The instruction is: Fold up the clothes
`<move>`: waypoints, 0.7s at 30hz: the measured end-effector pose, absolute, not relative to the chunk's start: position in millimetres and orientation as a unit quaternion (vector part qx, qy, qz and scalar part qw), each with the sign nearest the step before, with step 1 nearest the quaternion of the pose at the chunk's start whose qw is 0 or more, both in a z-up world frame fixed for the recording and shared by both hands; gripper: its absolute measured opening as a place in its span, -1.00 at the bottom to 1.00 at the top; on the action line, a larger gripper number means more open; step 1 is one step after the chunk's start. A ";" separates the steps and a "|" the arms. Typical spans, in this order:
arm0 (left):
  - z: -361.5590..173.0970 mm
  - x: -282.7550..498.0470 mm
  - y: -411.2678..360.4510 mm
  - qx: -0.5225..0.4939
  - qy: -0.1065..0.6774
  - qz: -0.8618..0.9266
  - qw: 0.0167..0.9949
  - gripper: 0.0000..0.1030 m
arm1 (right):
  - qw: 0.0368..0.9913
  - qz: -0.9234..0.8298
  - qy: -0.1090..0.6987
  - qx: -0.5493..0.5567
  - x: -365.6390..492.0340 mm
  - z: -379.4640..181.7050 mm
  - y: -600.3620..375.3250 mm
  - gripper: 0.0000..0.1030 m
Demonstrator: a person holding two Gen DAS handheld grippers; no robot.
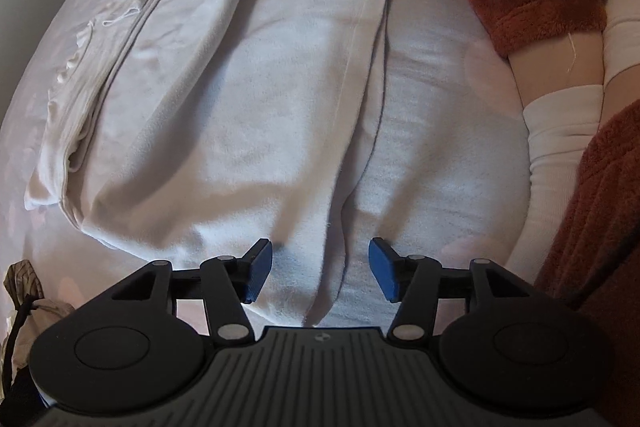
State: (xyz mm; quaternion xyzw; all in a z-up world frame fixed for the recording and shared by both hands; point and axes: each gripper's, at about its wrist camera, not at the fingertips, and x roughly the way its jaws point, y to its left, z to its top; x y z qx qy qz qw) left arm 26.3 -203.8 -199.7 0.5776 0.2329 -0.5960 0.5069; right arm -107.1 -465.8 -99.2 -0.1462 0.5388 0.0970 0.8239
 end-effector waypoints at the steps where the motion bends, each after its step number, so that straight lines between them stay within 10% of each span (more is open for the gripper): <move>1: -201.5 26.9 -204.3 0.578 0.235 -0.595 0.506 0.01 | 0.820 0.089 0.546 -0.146 -112.5 -99.4 -475.1 -0.25; 21: -193.8 43.9 -202.8 0.546 0.244 -0.554 0.580 -0.81 | 0.720 0.131 0.653 -0.195 -97.9 -145.5 -487.9 -0.16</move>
